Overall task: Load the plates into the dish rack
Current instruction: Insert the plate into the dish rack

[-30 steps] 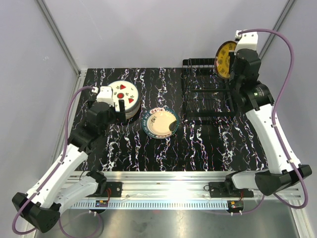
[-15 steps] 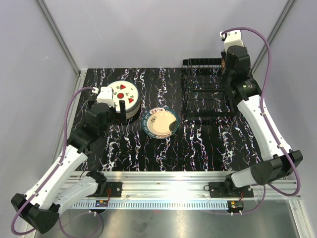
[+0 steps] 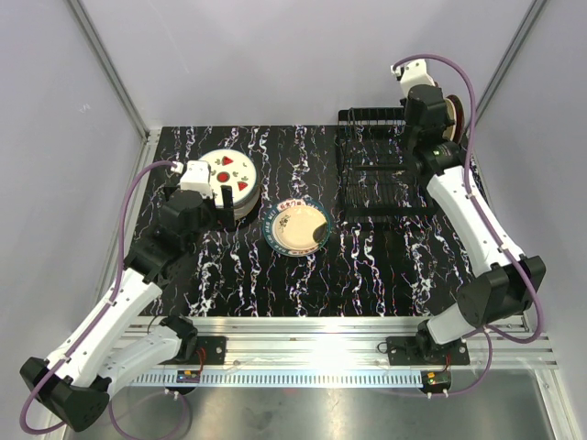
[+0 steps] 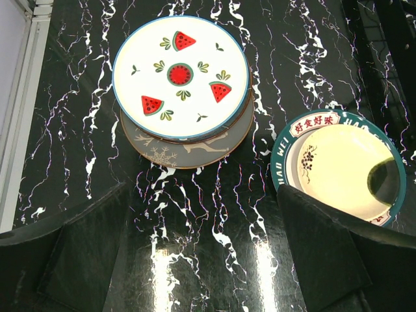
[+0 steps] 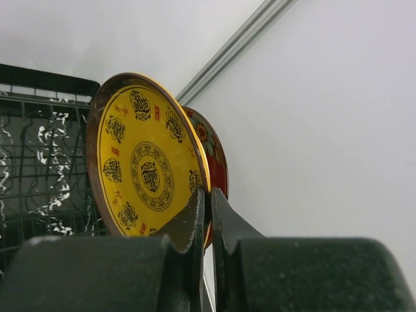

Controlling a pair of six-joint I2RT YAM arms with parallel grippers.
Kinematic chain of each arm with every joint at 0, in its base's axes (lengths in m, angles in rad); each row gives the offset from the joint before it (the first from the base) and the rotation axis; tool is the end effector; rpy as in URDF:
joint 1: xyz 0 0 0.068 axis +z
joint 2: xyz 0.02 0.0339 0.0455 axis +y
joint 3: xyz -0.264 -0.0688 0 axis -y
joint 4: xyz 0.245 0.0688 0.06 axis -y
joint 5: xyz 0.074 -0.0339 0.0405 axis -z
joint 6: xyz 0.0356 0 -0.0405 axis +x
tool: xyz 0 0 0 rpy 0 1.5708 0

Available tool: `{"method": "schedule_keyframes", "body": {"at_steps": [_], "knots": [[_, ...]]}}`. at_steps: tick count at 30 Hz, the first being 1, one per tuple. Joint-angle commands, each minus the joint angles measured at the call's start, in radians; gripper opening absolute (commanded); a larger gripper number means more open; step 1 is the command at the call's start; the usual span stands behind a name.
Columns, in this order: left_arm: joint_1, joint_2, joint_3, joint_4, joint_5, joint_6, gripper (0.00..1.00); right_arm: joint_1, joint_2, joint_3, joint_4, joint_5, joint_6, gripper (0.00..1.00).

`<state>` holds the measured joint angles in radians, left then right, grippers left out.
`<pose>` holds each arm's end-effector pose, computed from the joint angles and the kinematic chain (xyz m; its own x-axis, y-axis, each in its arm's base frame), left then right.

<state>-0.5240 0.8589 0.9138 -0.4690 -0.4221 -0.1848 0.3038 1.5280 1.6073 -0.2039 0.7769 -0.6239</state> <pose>0.1686 -0.0806 0.3439 -0.3667 0.0183 -0.9302 0.0654 0.9978 -0.0062 0.3384 0.0799 0.4441 -0.3594 -0.5493 -0.7544 0.2963 0.6994 -0.6504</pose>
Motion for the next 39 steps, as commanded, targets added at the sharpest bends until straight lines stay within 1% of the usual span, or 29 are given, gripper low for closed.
{"method": "schedule_keyframes", "body": {"at_steps": [1,5,10,22,31,39], "knots": [[-0.007,-0.001,0.022,0.04,0.008,-0.007,0.99,-0.014,0.0,-0.007,0.093,0.039,-0.057,0.0],[-0.007,0.002,0.022,0.041,0.013,-0.008,0.99,-0.028,-0.005,-0.03,0.112,0.042,-0.059,0.0],[-0.008,0.003,0.022,0.04,0.011,-0.007,0.99,-0.043,-0.012,-0.046,0.09,0.007,-0.04,0.0],[-0.011,0.006,0.02,0.04,0.008,-0.005,0.99,-0.055,0.015,-0.073,0.1,0.001,-0.028,0.0],[-0.014,0.005,0.022,0.04,0.006,-0.005,0.99,-0.06,0.035,-0.069,0.093,0.019,-0.022,0.0],[-0.016,0.008,0.022,0.04,0.006,-0.005,0.99,-0.061,0.015,-0.035,0.074,0.028,-0.01,0.0]]}}
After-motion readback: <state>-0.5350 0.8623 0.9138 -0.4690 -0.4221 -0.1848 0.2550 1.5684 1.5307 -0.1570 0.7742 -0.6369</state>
